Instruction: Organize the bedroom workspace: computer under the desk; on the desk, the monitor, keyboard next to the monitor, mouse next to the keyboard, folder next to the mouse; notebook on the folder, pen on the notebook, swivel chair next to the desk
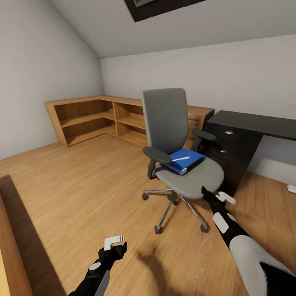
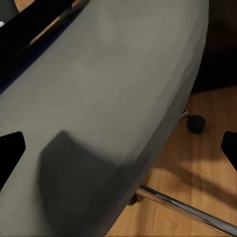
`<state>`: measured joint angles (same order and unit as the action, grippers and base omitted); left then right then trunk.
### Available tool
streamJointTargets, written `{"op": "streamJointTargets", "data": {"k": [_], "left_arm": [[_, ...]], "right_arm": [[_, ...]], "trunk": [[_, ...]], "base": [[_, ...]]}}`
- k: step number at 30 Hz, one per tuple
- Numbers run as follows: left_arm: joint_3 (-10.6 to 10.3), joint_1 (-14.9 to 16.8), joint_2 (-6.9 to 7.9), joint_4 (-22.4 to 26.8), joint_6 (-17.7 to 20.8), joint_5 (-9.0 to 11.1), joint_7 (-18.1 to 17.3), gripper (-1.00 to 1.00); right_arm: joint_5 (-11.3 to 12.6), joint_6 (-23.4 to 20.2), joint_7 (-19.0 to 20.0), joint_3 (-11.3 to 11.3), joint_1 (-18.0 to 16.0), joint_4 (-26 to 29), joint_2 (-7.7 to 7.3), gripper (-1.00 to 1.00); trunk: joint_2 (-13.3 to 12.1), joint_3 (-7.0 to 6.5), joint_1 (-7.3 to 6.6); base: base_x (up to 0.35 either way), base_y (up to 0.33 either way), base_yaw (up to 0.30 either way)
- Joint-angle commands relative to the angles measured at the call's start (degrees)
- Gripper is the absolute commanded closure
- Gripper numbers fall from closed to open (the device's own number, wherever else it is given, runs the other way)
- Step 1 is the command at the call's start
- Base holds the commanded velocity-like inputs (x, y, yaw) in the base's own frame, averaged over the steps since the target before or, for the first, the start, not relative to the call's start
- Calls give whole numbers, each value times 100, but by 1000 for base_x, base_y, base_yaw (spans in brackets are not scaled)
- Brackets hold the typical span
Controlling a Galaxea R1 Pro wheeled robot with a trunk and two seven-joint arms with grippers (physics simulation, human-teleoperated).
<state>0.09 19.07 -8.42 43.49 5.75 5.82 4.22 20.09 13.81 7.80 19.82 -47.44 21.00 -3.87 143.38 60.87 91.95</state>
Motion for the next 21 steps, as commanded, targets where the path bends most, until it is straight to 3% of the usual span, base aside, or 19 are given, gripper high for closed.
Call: {"op": "streamJointTargets", "data": {"k": [1, 21], "left_arm": [[0, -1, -2, 10, 31, 60, 17, -100], [0, 0, -2, 10, 30, 60, 17, -100]], "right_arm": [[74, 13, 45, 22, -2, -369, 1, -100], [72, 14, 39, 13, -2, -367, 31, -100]], "trunk": [[1, 6, 1], [1, 6, 1]], "base": [[82, 0, 0], [32, 0, 0]]}}
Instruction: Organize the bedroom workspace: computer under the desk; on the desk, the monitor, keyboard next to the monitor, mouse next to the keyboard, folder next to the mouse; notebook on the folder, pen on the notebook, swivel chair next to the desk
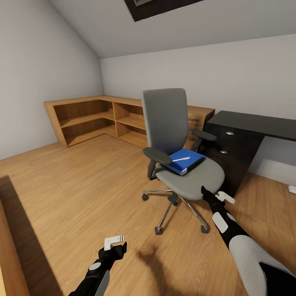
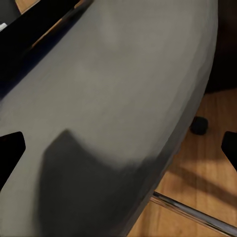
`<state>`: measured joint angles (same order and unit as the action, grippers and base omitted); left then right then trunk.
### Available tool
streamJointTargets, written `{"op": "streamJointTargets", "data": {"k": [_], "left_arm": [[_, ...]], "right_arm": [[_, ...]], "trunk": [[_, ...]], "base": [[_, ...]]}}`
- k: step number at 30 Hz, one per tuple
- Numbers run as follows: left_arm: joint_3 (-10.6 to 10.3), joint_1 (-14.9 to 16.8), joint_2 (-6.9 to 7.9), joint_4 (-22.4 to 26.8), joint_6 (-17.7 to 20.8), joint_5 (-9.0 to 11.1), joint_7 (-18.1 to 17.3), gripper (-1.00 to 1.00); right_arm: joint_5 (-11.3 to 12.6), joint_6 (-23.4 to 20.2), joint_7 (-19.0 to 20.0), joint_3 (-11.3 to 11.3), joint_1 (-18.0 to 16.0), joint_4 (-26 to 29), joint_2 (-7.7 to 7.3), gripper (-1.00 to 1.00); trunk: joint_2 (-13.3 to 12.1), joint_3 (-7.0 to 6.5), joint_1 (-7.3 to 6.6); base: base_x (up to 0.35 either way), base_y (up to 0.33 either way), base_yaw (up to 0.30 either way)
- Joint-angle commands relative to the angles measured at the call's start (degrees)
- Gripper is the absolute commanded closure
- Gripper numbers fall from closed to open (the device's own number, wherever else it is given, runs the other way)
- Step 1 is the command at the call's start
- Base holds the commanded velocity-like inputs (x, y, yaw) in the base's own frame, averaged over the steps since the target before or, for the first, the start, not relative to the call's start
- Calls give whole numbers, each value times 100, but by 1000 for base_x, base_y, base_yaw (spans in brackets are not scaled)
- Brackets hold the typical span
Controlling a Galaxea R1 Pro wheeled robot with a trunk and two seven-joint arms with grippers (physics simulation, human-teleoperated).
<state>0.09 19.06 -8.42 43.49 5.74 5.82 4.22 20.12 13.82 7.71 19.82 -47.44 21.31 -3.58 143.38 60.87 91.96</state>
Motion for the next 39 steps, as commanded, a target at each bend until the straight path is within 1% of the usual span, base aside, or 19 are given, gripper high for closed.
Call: {"op": "streamJointTargets", "data": {"k": [1, 7, 16, 23, 28, 39], "left_arm": [[0, 1, -2, 10, 32, 60, 17, -100], [0, 1, -2, 10, 33, 60, 17, -100], [0, 1, -5, 10, 29, 60, 17, -100], [-2, 1, -7, 11, 24, 60, 10, -100], [-96, 1, -2, 18, 24, 60, 16, -100], [-114, 1, -2, 27, 25, 60, 17, -100]], "right_arm": [[69, 11, 48, 14, -2, -397, 4, -100], [71, 9, 47, 13, -2, -392, 65, -100], [71, 13, 47, 15, -1, -391, 76, -100], [71, 16, 47, 15, -2, -391, 76, -100], [76, 16, 47, 18, -2, -391, 76, -100], [75, 15, 47, 14, -1, -391, 83, -100]], "trunk": [[1, 6, 0], [1, 12, 0], [1, 28, 0], [1, 29, 0], [1, 29, 0], [1, 29, 0]], "base": [[14, 0, 0], [4, 0, 112], [0, 0, 214], [64, 0, 24], [179, 0, 1], [11, 0, 2]]}}
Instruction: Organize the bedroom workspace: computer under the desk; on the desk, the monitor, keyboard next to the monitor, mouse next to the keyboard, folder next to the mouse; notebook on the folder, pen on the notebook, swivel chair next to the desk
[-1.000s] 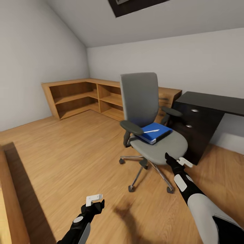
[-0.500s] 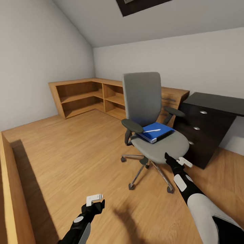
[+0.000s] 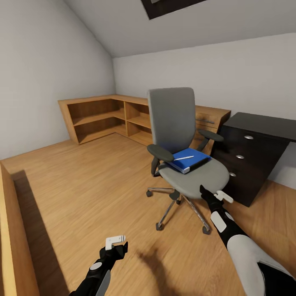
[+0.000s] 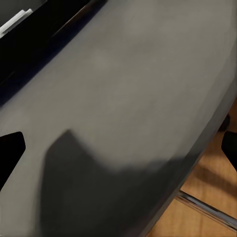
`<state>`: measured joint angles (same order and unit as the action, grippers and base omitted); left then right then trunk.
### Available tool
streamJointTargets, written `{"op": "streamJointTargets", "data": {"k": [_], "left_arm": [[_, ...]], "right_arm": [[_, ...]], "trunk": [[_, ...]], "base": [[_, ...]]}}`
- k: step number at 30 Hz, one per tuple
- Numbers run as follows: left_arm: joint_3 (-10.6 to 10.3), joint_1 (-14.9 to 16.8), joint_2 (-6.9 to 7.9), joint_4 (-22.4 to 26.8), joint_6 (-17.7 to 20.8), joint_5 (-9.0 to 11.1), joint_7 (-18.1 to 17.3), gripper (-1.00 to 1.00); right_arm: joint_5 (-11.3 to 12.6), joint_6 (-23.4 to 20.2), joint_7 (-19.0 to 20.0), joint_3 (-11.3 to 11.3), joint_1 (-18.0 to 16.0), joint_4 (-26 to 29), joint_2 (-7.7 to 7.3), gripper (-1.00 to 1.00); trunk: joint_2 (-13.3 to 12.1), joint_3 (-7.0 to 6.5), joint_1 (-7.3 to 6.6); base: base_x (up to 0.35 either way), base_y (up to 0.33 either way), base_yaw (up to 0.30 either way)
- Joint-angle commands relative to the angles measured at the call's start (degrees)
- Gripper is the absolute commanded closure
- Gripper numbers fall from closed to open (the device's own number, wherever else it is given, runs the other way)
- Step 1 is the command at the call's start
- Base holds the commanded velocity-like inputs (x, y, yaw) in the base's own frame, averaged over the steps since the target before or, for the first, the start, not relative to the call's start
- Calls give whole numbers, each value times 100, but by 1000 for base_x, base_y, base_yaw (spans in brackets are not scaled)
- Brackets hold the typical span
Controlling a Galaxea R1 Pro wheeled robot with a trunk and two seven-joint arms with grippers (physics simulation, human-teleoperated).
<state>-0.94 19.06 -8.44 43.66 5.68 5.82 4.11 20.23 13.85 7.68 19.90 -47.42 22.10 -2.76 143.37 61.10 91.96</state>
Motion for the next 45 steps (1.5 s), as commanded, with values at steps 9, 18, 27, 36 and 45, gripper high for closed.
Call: {"op": "streamJointTargets", "data": {"k": [9, 18, 27, 36, 45], "left_arm": [[-4, -1, 3, 23, 30, 60, 28, -100], [-3, 0, 1, 28, 29, 60, 28, -100], [-3, -3, 1, 28, 29, 60, 37, -100], [-3, -1, 1, 29, 37, 60, 47, -100], [-3, 1, 1, 28, 38, 60, 61, -100]], "right_arm": [[60, 13, 50, 5, -2, -470, 37, -100], [60, 16, 50, 6, -2, -475, 39, -100], [60, 21, 50, 6, -1, -478, 39, -100], [59, 21, 50, 5, -2, -478, 86, -100], [52, 21, 50, 5, -3, -470, 84, -100]], "trunk": [[1, 6, 0], [1, 6, 0], [1, 6, 0], [1, 6, 0], [1, 6, 0]], "base": [[134, 0, 81], [286, 0, 5], [266, 0, 0], [87, 0, 83], [1, 0, 140]]}}
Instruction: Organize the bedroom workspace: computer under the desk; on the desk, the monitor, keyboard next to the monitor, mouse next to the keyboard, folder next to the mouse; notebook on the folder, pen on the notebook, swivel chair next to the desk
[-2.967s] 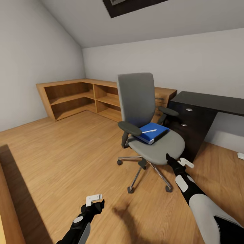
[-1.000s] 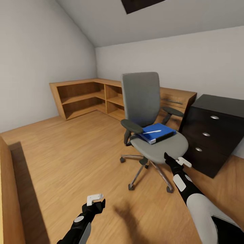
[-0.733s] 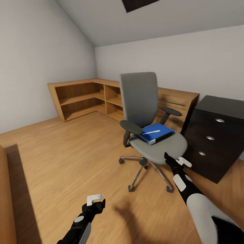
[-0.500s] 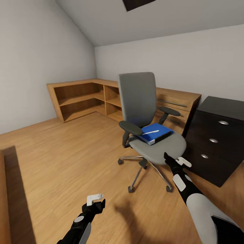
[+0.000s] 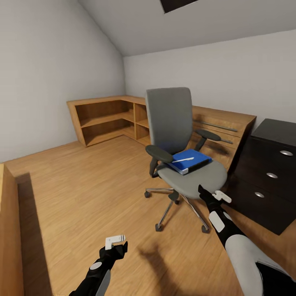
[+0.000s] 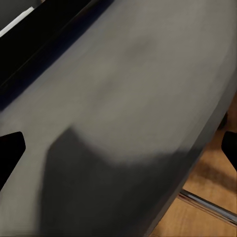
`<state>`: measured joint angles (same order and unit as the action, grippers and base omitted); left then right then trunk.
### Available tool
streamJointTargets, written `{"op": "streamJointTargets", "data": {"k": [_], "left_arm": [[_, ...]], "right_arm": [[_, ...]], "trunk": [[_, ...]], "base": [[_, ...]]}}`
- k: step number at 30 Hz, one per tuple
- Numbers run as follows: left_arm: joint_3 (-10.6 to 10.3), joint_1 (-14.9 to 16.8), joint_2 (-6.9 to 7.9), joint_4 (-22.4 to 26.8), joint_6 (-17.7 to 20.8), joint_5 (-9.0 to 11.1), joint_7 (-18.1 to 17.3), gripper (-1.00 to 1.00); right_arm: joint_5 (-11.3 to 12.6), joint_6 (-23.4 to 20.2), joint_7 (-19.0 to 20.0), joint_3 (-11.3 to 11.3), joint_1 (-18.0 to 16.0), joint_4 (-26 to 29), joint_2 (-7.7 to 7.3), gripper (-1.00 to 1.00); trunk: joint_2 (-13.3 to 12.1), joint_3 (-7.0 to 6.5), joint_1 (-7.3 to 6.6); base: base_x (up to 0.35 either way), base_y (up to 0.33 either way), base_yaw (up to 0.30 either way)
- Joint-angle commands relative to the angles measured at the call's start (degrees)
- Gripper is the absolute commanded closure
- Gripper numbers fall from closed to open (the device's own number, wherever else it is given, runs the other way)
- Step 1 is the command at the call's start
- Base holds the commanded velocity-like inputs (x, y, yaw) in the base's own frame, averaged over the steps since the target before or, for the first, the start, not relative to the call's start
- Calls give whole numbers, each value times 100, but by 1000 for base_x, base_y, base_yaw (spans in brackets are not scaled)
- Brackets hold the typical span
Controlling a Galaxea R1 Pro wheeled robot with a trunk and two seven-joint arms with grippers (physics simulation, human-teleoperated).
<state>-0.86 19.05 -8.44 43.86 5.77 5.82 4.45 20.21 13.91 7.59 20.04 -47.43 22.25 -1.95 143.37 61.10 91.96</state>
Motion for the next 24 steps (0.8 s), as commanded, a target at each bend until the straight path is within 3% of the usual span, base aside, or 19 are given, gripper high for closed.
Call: {"op": "streamJointTargets", "data": {"k": [1, 10, 24], "left_arm": [[-10, 2, 0, 9, 29, 60, 28, -100], [-10, 2, 0, 8, 29, 60, 15, -100], [-10, 2, 0, 3, 29, 60, 12, -100]], "right_arm": [[54, 16, 58, -9, -2, -485, 2, -100], [55, 16, 58, -9, -3, -484, 7, -100], [55, 16, 58, -9, 1, -486, 11, -100]], "trunk": [[1, 6, 0], [1, 6, 0], [1, 6, 0]], "base": [[0, 0, 90], [8, 0, 27], [115, 88, 1]]}}
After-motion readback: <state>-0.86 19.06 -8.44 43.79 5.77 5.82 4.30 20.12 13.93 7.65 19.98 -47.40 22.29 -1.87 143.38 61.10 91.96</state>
